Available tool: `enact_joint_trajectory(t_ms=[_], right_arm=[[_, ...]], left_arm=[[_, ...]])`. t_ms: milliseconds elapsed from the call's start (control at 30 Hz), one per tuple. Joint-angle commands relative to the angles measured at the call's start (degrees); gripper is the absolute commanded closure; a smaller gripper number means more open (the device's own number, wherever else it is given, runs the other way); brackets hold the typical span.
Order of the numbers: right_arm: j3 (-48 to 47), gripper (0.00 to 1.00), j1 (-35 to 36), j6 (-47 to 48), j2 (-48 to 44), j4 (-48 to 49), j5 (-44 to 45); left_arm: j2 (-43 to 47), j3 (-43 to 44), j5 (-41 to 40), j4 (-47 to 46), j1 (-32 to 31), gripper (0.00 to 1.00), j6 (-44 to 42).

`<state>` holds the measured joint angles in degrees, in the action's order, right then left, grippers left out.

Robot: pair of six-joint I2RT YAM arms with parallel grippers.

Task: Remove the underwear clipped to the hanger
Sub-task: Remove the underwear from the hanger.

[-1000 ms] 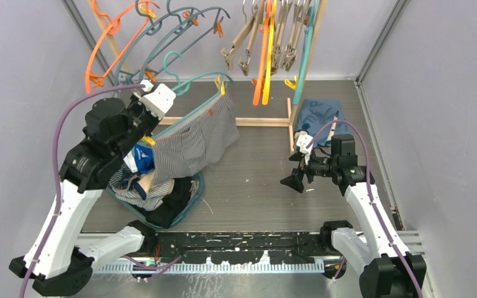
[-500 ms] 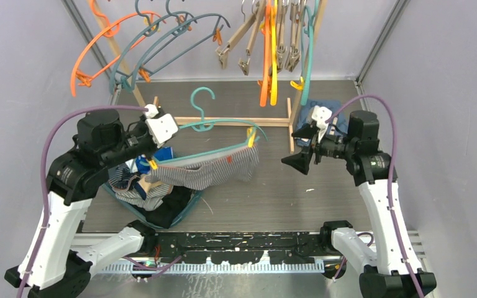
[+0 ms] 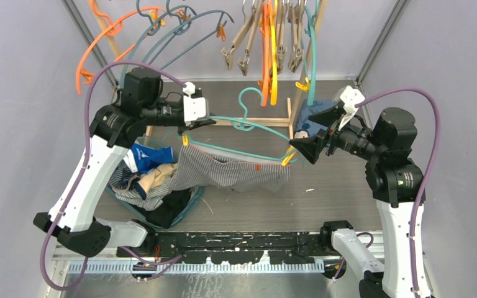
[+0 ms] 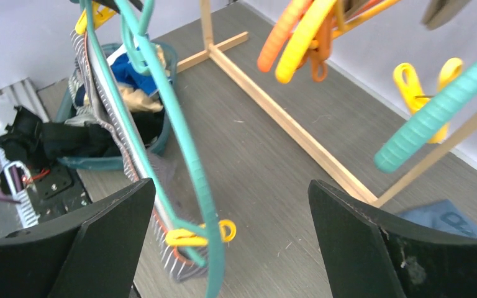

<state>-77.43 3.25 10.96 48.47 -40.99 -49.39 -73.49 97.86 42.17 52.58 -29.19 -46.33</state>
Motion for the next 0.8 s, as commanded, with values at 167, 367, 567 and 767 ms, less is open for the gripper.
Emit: enact_joint_trajectory(t_ms=[167,367,567,767], right_arm=[[-4.8,0.01,-0.5,-8.3,0.2,2.0,11.5],[1.3,0.05,-0.6,-8.0,-0.3,1.7,-0.5],[7.8,0.06,-0.6,-5.7,-1.3,0.4,-5.1],[12.8,0.09,-0.6,-0.9,-0.5,-5.8,-14.7]], left_arm=[[-2.5,7.0,14.7,-0.1,-0.3,1.0,-12.1],[4.1,-8.6,16.0,-4.3,-0.3,1.0,-16.5],[7.7,-17.1,18.7,-11.0,-0.3,1.0,-16.4],[11.4,-21.9,15.8,-14.6,-0.3,1.0,-15.6]])
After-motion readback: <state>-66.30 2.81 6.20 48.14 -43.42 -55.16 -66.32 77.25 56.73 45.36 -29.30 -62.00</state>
